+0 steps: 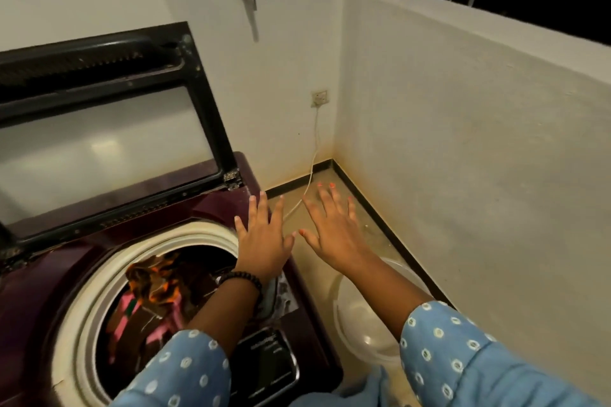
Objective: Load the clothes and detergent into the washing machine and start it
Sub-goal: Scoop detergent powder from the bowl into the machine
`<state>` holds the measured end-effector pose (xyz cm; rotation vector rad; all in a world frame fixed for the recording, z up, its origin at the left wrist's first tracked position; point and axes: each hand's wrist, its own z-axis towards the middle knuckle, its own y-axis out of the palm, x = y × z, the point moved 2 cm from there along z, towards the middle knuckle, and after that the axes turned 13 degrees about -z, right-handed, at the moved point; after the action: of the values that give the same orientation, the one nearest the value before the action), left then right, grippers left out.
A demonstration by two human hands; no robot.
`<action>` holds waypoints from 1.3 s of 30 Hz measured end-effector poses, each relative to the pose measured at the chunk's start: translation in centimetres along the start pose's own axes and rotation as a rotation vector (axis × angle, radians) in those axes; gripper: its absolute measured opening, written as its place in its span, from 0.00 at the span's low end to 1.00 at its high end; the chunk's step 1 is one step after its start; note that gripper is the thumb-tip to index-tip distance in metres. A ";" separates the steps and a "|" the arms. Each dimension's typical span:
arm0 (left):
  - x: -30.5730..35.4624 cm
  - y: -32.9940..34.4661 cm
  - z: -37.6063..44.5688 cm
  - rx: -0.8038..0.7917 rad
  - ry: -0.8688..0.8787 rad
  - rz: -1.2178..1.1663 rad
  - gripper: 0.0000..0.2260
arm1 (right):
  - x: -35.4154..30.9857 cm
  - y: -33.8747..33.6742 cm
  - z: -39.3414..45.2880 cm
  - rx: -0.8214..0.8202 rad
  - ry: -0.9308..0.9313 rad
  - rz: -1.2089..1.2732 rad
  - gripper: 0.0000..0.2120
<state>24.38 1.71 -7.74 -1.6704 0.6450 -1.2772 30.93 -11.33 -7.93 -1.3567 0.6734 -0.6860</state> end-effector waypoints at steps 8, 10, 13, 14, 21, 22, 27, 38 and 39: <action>7.3 2.3 2.3 -0.050 0.107 0.055 0.33 | 7.4 -0.9 -1.5 0.003 0.127 -0.031 0.32; 9.3 2.9 2.9 -0.064 0.140 0.058 0.33 | 9.2 -1.3 -2.1 0.002 0.162 -0.024 0.32; 12.2 4.1 3.5 -0.084 0.193 0.061 0.32 | 12.3 -1.7 -3.2 -0.013 0.221 -0.037 0.32; 13.2 4.7 3.7 -0.089 0.215 0.071 0.33 | 13.4 -1.9 -3.8 -0.014 0.243 -0.043 0.32; 21.3 7.9 4.1 -0.146 0.378 0.131 0.32 | 20.9 -3.3 -8.6 -0.002 0.419 -0.067 0.32; 22.7 8.5 4.0 -0.156 0.406 0.145 0.32 | 22.1 -3.5 -9.5 0.002 0.452 -0.070 0.32; 28.7 10.9 3.7 -0.203 0.535 0.174 0.31 | 27.5 -4.8 -13.4 0.044 0.622 -0.101 0.32; 42.0 13.6 2.1 -0.197 0.826 0.189 0.31 | 36.6 -9.3 -21.2 0.187 0.873 -0.139 0.32; 43.1 13.7 1.9 -0.198 0.849 0.182 0.31 | 37.3 -9.8 -21.7 0.205 0.893 -0.148 0.32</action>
<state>41.92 -39.30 0.00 -1.1211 1.4221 -1.8200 37.36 -54.67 -1.53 -0.8726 1.1661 -1.4677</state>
